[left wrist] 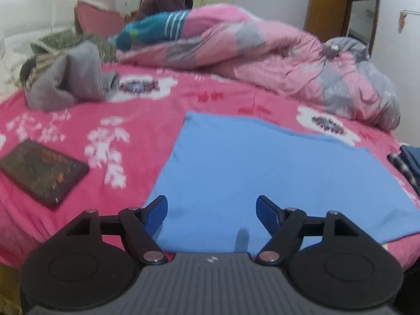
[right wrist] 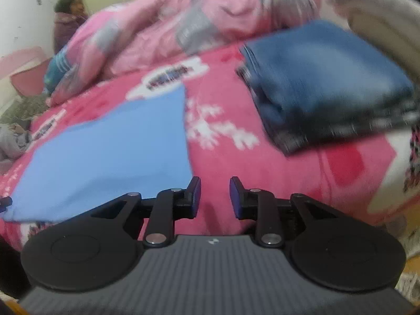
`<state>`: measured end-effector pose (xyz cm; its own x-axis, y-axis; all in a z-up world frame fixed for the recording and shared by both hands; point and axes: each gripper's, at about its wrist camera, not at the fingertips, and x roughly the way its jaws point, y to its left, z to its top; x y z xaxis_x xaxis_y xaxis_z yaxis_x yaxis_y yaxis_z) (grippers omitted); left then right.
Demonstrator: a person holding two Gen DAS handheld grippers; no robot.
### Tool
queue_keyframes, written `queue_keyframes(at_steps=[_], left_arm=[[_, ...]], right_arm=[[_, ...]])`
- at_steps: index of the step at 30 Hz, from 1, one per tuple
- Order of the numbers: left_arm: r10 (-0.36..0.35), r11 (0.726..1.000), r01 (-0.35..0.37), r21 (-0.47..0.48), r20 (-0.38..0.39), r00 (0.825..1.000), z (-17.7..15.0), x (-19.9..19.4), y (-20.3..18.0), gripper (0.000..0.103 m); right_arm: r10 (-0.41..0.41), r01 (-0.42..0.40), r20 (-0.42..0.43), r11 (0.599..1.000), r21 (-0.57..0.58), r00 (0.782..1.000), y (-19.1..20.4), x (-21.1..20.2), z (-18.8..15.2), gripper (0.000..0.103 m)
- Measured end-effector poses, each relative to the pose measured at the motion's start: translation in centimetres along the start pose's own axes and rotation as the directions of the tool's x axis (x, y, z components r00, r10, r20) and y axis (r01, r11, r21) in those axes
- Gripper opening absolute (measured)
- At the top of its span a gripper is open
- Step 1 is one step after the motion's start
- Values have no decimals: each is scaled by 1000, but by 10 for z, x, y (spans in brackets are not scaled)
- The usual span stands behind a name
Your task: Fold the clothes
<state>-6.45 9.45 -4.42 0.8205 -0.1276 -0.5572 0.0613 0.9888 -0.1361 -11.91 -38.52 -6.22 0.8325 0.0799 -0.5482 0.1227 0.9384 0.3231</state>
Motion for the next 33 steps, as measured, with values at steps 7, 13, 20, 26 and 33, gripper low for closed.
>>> queue_keyframes(at_steps=[7,13,20,26,33], left_arm=[[-53,992,51,119,15,998,6,14,-36,88],[-17,984,33,175,-91,996,-12,46,-47,88],[-8,984,25,178,-91,996,-15,49,-43,97],[2,983,19,182,-113,994,-13,53,-45,103],[22,986,2,166,-141,990,-10,54,-48,103]], right_arm=[[133,-128,18,975,-180,991,74,36,18,33],[139,-142,-32,947,-287,990,127,76,10,45],[74,-96,-78,935,-342,994,142,101,-15,62],[51,-74,-69,913,-401,996,158,104,-22,85],[23,-33,-35,945,-327,999,161,101,-4,93]])
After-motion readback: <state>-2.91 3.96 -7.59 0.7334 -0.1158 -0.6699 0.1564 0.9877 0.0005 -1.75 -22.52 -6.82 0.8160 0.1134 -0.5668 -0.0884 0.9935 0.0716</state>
